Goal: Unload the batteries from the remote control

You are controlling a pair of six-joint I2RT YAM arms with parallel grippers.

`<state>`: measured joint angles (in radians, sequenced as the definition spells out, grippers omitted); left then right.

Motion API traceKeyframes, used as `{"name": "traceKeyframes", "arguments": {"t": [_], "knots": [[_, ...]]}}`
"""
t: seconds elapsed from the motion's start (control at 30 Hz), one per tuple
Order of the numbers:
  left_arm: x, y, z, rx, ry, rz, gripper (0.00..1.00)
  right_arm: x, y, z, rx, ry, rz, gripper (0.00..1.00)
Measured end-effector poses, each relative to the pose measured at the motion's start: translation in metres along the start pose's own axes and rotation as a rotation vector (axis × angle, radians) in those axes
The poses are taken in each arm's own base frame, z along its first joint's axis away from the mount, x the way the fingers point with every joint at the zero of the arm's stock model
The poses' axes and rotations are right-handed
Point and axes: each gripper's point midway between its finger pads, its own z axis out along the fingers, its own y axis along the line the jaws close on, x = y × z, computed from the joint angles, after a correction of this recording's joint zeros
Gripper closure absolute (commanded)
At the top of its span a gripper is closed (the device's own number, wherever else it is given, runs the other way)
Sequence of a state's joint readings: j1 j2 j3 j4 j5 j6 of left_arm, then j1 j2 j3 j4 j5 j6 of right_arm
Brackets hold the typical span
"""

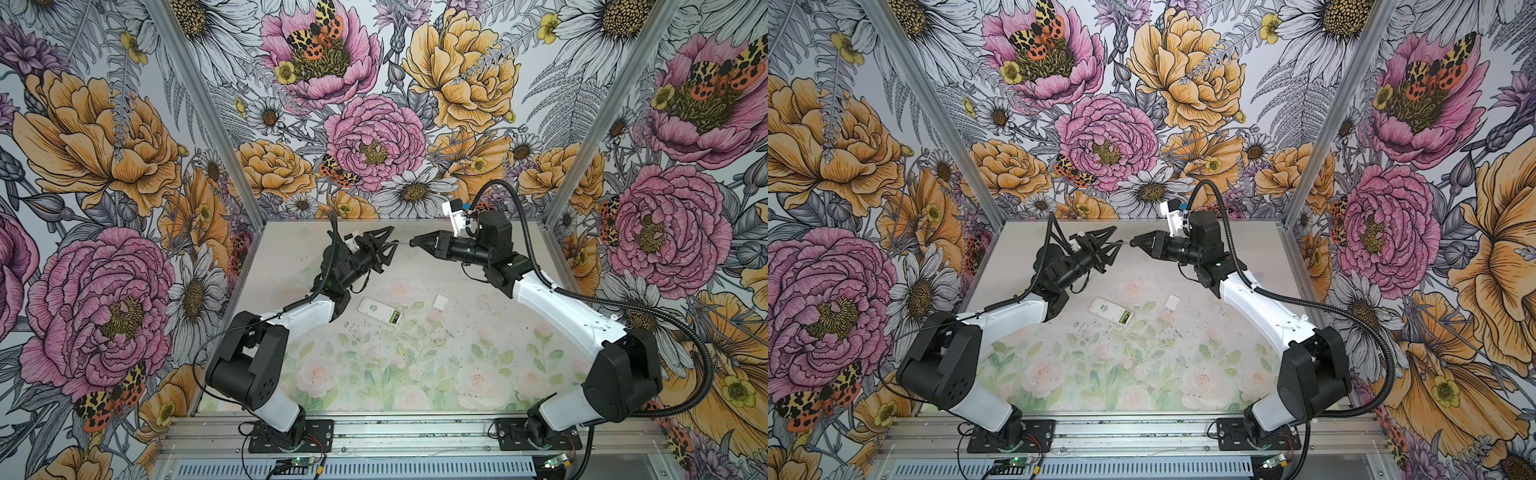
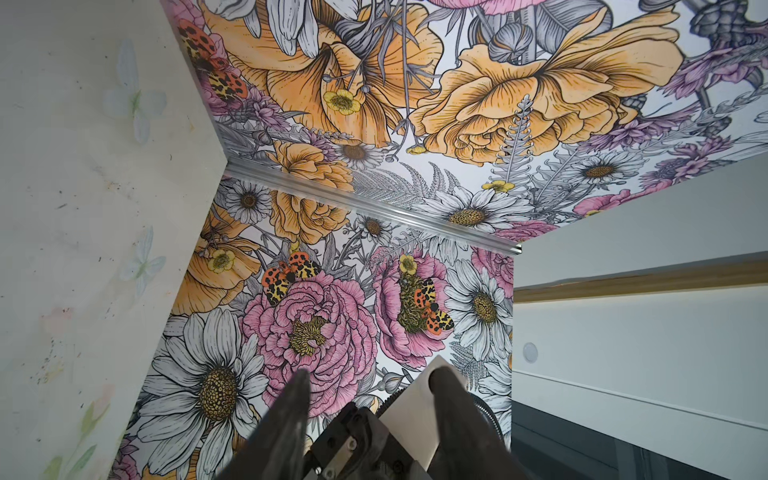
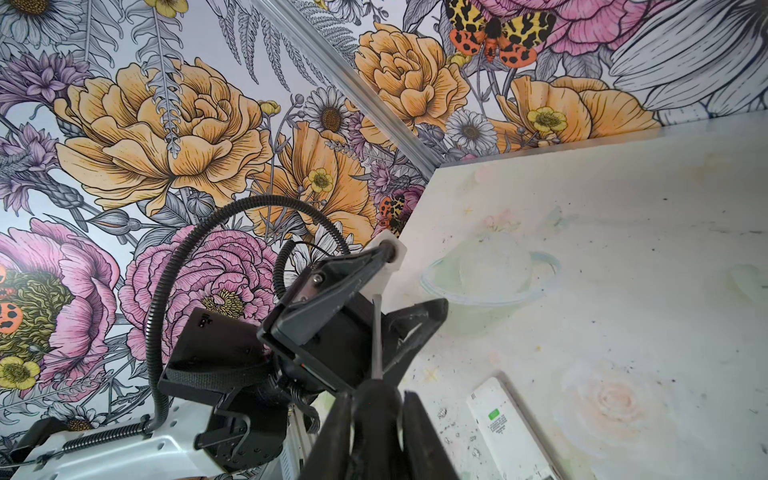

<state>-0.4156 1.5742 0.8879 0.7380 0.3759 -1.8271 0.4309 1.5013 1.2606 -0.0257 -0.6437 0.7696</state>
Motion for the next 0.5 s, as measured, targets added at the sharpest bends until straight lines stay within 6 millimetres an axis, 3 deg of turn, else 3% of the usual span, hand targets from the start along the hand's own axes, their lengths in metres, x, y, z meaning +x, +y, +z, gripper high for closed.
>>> {"name": "traceKeyframes", "arguments": {"t": [0.03, 0.07, 0.17, 0.33, 0.5], "knots": [[-0.003, 0.002, -0.003, -0.022, -0.005, 0.020, 0.14, 0.000, -0.003, -0.001, 0.017, -0.001, 0.006, 1.00], [-0.007, 0.002, -0.007, -0.041, -0.018, 0.038, 0.02, 0.001, -0.005, -0.002, 0.036, -0.001, 0.012, 1.00], [-0.029, -0.009, -0.029, -0.104, -0.082, 0.144, 0.01, 0.001, -0.018, -0.010, 0.141, -0.014, 0.036, 1.00], [-0.059, -0.047, -0.070, -0.252, -0.205, 0.423, 0.01, -0.001, -0.039, -0.042, 0.364, -0.076, 0.083, 1.00], [-0.061, -0.058, -0.100, -0.428, -0.242, 0.748, 0.01, 0.000, -0.050, -0.070, 0.507, -0.133, 0.137, 1.00]]}}
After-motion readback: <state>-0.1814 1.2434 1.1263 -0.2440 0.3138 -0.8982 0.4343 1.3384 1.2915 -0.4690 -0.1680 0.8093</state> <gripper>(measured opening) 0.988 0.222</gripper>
